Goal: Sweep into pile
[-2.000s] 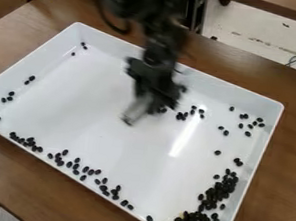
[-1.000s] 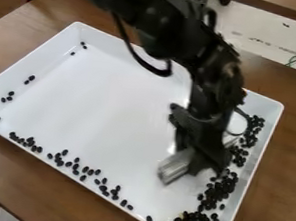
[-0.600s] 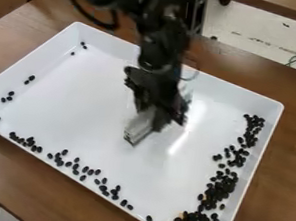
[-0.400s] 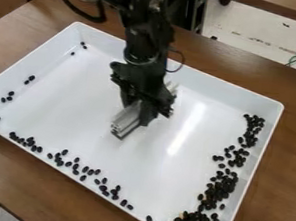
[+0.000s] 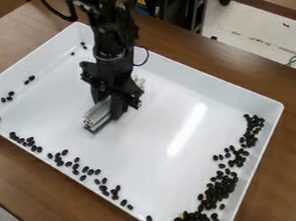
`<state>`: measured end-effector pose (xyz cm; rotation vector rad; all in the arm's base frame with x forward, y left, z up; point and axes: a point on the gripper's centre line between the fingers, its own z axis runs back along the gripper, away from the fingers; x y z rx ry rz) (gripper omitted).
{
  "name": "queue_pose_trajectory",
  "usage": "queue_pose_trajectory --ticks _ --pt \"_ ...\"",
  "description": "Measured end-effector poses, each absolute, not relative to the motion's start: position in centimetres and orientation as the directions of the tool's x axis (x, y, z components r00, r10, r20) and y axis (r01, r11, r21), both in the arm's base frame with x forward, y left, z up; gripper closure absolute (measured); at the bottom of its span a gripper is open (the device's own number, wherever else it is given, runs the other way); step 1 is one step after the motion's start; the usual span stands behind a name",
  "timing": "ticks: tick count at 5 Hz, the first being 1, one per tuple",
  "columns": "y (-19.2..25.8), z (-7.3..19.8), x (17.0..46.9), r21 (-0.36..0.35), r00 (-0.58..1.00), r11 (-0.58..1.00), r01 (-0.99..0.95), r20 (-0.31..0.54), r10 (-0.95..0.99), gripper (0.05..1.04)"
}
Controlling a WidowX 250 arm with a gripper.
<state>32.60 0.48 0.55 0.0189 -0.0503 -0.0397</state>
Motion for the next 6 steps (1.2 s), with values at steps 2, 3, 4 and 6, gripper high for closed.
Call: queue_pose_trajectory --ticks 2,3,4,6 --pt "0.4 0.2 32.2 0.007 0.999 0.999 0.037 0.017 -0.037 0.351" --pt "-0.1 1.1 32.4 -0.019 0.999 0.999 0.04 -0.004 -0.04 0.085" --pt "-0.1 3.7 33.1 -0.02 0.999 0.999 0.032 0.015 -0.032 0.071" --pt "5.4 7.2 32.0 0.019 0.992 0.992 -0.122 -0.02 0.122 0.084"
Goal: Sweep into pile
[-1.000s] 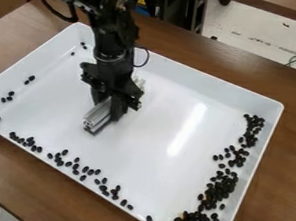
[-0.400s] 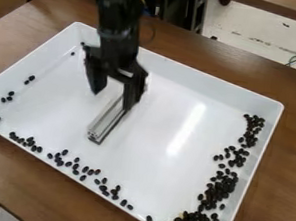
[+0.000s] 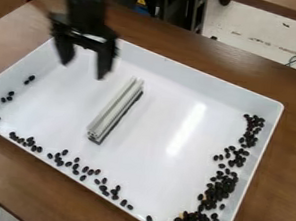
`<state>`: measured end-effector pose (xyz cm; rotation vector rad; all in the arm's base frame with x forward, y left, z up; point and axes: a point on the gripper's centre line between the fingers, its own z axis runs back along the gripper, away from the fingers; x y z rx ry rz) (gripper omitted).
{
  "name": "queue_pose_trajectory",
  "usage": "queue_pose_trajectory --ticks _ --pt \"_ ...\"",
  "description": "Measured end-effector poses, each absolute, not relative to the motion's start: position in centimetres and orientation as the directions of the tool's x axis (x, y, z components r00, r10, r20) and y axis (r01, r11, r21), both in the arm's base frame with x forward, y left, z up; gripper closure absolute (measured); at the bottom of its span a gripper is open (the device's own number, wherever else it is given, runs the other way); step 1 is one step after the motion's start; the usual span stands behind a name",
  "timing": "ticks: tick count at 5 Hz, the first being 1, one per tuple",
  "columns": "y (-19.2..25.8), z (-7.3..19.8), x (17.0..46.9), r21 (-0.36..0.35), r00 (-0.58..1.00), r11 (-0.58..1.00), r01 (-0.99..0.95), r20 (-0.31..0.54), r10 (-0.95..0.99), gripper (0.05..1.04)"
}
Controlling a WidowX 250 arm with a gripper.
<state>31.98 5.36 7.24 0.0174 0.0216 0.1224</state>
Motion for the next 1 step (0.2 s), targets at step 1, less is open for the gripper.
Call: queue_pose_trajectory --ticks 1 --pt "8.5 7.29 31.21 0.003 0.977 0.977 -0.213 -0.023 0.213 0.084"
